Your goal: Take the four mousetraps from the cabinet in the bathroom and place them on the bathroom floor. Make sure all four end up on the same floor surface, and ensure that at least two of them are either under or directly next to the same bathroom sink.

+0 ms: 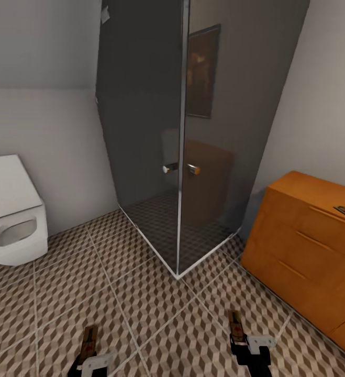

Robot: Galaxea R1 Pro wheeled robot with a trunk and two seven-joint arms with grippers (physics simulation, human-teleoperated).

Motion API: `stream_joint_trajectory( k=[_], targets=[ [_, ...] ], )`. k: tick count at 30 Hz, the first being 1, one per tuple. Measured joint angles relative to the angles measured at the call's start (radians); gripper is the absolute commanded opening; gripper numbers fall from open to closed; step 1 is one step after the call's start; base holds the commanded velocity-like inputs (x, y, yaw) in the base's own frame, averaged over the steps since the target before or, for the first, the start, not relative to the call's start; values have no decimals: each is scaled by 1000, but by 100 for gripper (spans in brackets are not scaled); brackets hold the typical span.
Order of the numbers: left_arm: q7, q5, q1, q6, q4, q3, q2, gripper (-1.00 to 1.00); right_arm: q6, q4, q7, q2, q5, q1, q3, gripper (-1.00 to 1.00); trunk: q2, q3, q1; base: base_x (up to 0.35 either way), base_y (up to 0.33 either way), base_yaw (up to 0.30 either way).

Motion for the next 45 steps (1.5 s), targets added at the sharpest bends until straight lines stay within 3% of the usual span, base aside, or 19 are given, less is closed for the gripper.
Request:
stream_joint_trajectory(
  k=[45],
  targets=[
    [0,0,0,0,0,0,0,-100,0,0,0,0,0,0,1,-100,0,0,0,0,0,288]
  ],
)
